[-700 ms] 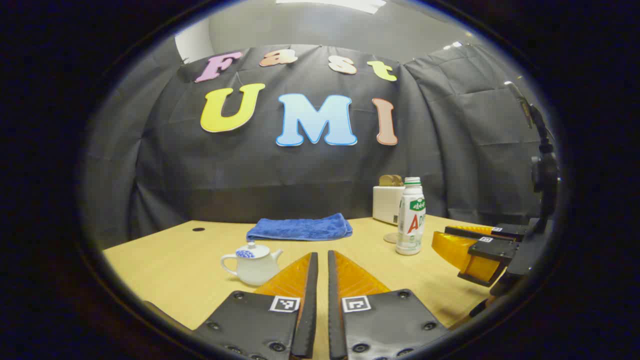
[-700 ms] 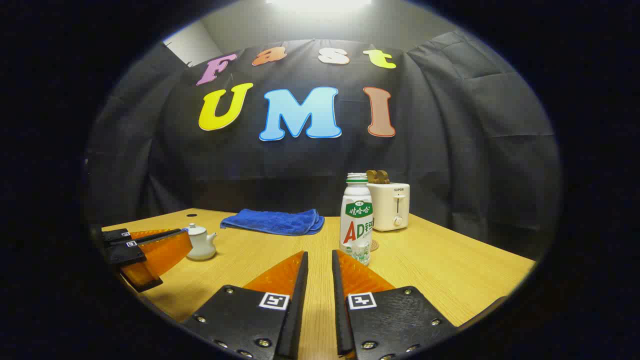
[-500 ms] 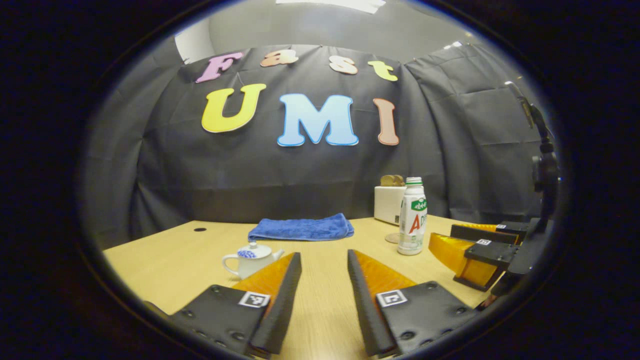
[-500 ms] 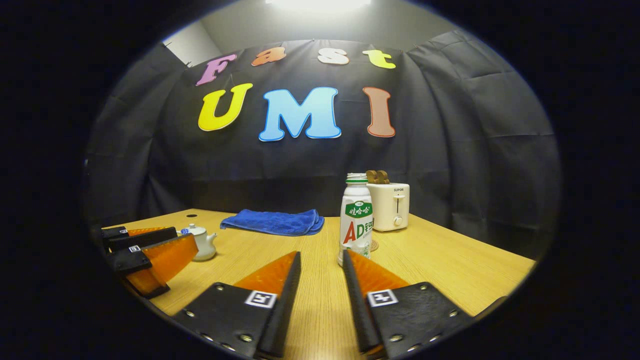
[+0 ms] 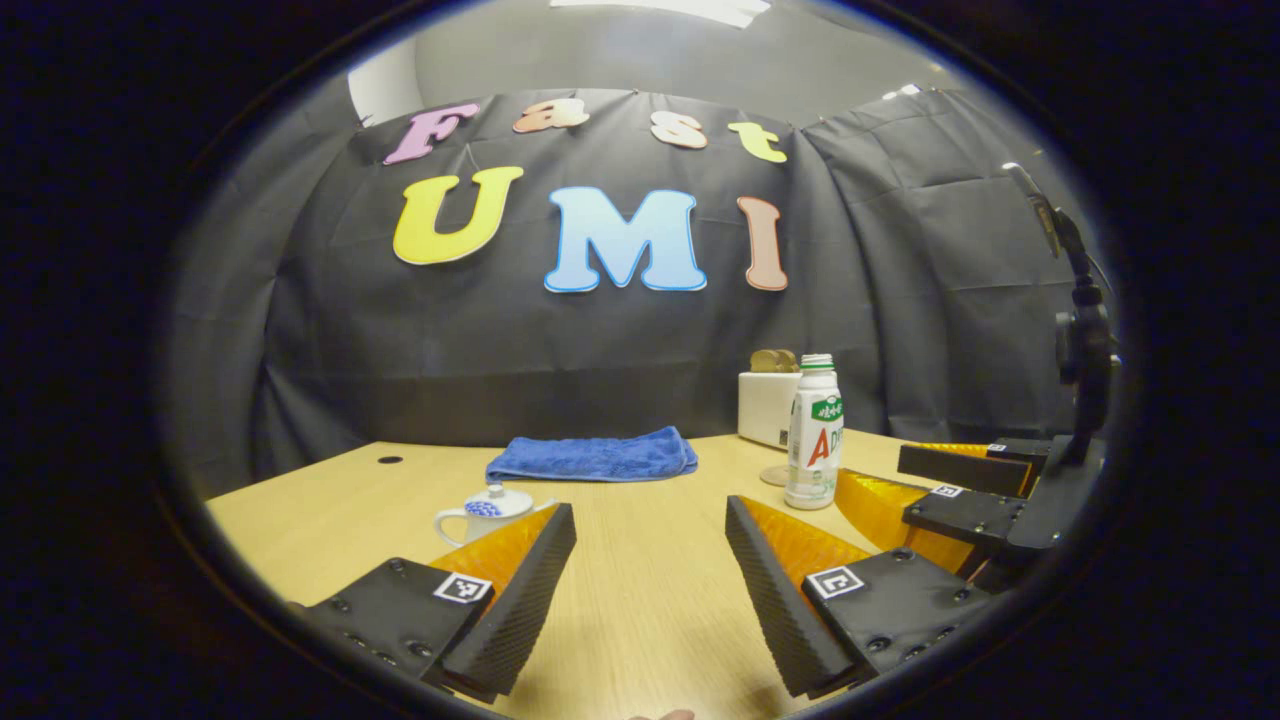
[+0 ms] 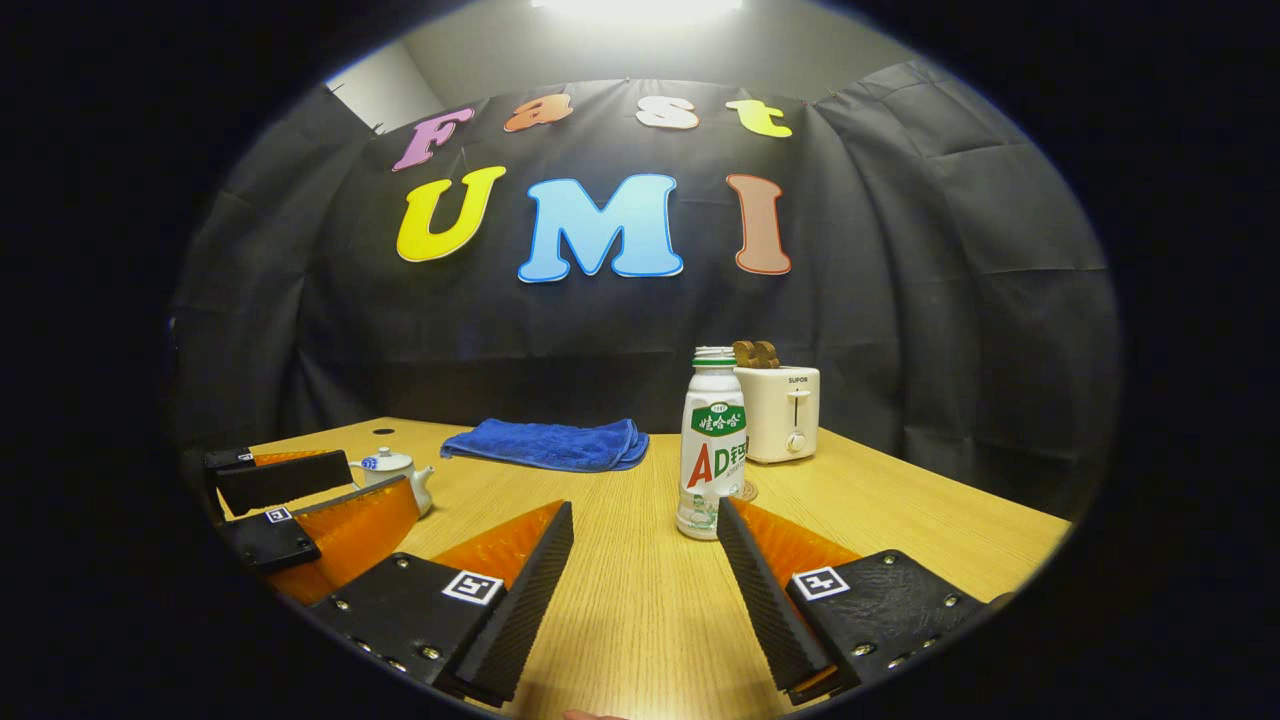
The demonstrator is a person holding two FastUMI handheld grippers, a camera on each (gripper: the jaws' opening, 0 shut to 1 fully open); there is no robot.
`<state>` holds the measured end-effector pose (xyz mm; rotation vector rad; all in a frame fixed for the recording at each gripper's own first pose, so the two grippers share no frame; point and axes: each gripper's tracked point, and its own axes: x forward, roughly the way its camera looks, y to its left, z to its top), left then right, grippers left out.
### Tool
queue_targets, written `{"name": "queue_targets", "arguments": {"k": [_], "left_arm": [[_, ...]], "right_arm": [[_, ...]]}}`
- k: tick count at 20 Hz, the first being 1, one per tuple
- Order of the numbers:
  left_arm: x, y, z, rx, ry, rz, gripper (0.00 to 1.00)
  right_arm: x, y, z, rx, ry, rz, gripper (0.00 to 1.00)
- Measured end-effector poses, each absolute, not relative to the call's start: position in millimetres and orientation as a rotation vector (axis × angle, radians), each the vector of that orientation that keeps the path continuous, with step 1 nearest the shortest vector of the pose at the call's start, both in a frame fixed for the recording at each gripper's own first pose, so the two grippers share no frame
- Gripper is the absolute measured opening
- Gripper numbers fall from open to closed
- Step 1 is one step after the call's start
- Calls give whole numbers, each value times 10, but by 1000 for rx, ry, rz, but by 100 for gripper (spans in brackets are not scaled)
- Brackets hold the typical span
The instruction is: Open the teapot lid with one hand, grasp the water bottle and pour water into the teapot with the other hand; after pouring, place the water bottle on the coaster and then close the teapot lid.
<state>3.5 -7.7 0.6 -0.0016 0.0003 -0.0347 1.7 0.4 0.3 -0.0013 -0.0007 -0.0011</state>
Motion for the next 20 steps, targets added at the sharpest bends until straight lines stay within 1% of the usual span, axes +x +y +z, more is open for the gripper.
{"name": "queue_targets", "arguments": {"k": [6,7,9,11,15,20], "left_arm": [[75,-52,6,-2,-1,-21,100],[74,-41,-5,-1,0,-18,100],[73,3,3,-2,0,-2,100],[117,32,4,-2,0,3,100],[318,531,-26,-1,5,89,100],[702,863,-160,-56,76,97,99]], "right_arm": [[29,5,1,1,-2,0,90],[32,24,2,-1,-2,13,90],[37,51,12,-1,-4,26,95],[73,105,9,-2,-5,61,95],[122,133,14,36,1,108,95],[214,180,-90,103,74,172,95]]}}
